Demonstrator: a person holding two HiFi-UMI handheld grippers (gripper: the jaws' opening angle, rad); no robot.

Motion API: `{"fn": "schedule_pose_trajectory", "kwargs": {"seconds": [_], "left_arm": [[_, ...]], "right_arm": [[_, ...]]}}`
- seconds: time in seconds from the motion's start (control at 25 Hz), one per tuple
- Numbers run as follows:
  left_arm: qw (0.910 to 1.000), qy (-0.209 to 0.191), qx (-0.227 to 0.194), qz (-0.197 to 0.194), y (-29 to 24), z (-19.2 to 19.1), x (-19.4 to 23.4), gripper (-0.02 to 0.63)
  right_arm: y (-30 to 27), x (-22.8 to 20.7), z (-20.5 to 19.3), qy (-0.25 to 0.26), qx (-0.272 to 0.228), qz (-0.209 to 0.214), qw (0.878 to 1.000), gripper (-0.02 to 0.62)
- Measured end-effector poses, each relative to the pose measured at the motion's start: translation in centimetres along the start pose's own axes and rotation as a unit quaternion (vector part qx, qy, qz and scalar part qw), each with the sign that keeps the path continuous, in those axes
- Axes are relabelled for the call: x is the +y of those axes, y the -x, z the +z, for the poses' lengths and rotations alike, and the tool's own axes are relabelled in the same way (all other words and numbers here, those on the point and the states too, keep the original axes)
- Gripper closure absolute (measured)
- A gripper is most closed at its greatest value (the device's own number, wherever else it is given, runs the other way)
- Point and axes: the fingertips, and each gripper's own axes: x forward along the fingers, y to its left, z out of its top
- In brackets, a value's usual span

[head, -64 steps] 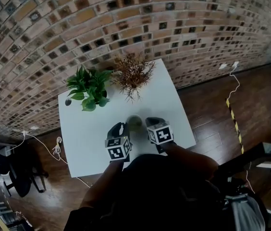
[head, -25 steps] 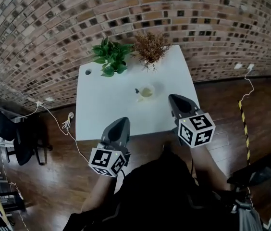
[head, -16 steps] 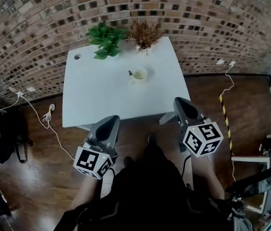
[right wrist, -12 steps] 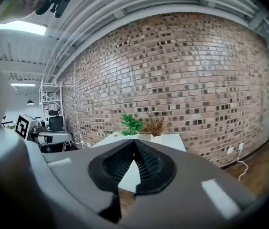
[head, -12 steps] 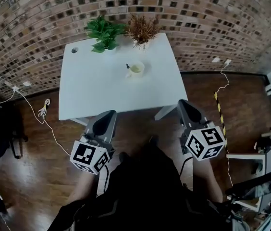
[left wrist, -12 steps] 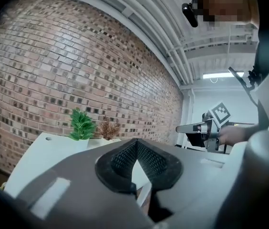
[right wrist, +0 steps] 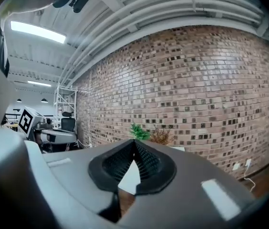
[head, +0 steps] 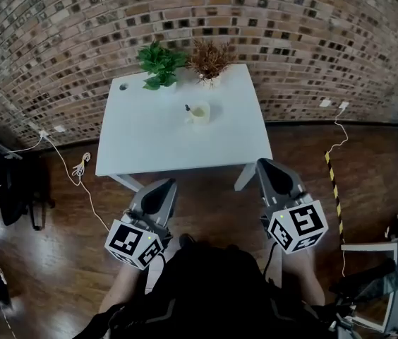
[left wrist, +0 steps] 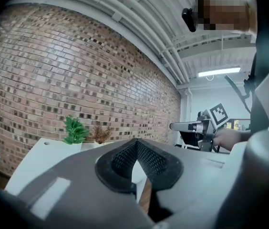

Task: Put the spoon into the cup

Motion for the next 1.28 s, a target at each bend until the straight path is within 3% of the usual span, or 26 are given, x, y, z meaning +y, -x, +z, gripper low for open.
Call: {"fn": "schedule_pose_trajectory", "kwargs": {"seconds": [0.16,0.4,0.56,0.72,0.96,1.12,1.28], "left_arm": [[0.9990,-0.010,0.040,0.016,-0.6,-1.4,-4.0,0.601],[0.9981,-0.005,0.040,0.046,-2.2,-1.0,-8.9,0.601],[0.9943,0.005,0.057,0.090,0.6,-1.4,-7.8,0.601],[0.9962,-0.006,0.026,0.083,2.5,0.3,-7.8,0.601],[0.9957,-0.047,-0.007,0.080,7.0,3.0,-5.9,0.601],[0.9950,-0.017,-0.025,0.096,9.5,3.7,-3.4,0.601],[0.9945,0.005,-0.031,0.100,10.8,2.3,-2.7,0.601]], "right_arm": [[4.0,-0.9,-1.6,-0.014,-0.001,0.018,1.000,0.588],[7.9,-5.0,-2.2,-0.032,-0.014,0.031,0.999,0.588],[9.2,-3.6,-2.6,-0.042,-0.024,0.037,0.998,0.588],[10.1,-1.6,-1.6,-0.038,-0.037,0.032,0.998,0.589],[11.3,0.8,0.0,-0.063,-0.061,-0.017,0.996,0.589],[11.3,2.7,1.8,-0.036,-0.046,-0.018,0.998,0.589],[11.3,3.9,0.8,-0.033,-0.028,-0.020,0.999,0.589]]}}
